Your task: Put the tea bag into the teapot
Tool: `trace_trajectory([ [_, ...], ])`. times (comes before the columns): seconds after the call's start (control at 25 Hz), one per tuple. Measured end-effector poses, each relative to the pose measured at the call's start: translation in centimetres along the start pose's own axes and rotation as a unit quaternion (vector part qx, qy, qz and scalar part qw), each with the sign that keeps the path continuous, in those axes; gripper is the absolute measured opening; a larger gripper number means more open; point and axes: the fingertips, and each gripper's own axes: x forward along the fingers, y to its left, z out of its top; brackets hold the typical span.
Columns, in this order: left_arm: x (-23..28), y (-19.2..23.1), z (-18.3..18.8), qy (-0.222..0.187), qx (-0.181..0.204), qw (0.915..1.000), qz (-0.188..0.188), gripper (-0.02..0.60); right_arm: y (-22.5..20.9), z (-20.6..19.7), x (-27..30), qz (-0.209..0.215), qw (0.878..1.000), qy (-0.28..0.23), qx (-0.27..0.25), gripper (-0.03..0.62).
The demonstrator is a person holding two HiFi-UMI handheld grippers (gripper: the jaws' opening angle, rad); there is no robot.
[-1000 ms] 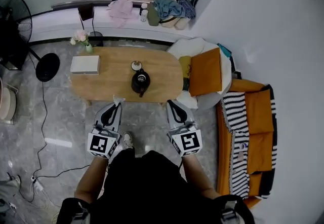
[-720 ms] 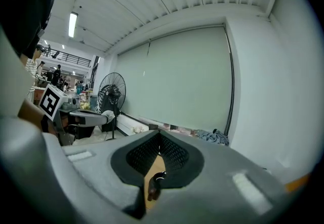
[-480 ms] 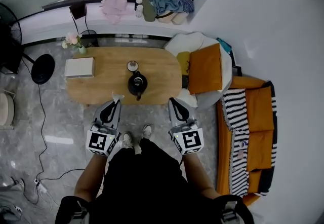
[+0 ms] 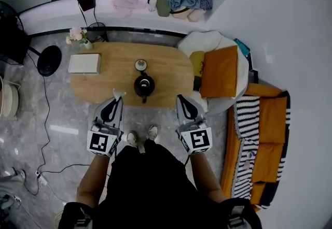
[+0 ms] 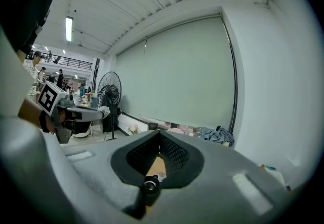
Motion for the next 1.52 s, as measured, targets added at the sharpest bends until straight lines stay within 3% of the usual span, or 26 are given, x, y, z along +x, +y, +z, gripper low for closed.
trace_trajectory([
  [0.16, 1.9, 0.7, -0.2, -0.020, -0.016, 0.9996, 0.009, 0.019, -0.5, -1.6, 2.1, 0.018, 1.000, 0.018, -0.001, 0.005],
  [0.56, 6.0, 1.4, -5.7, 0.027, -0.020, 0.9993, 0.013, 0.018, -1.4, -7.5, 5.4, 0.042, 0.997, 0.063, 0.022, 0.005],
  [1.52, 14.5, 1.9, -18.1, 0.092, -0.031, 0.9952, -0.012, 0.018, -1.4, -20.1, 10.7, 0.076, 0.988, 0.118, 0.067, 0.005],
])
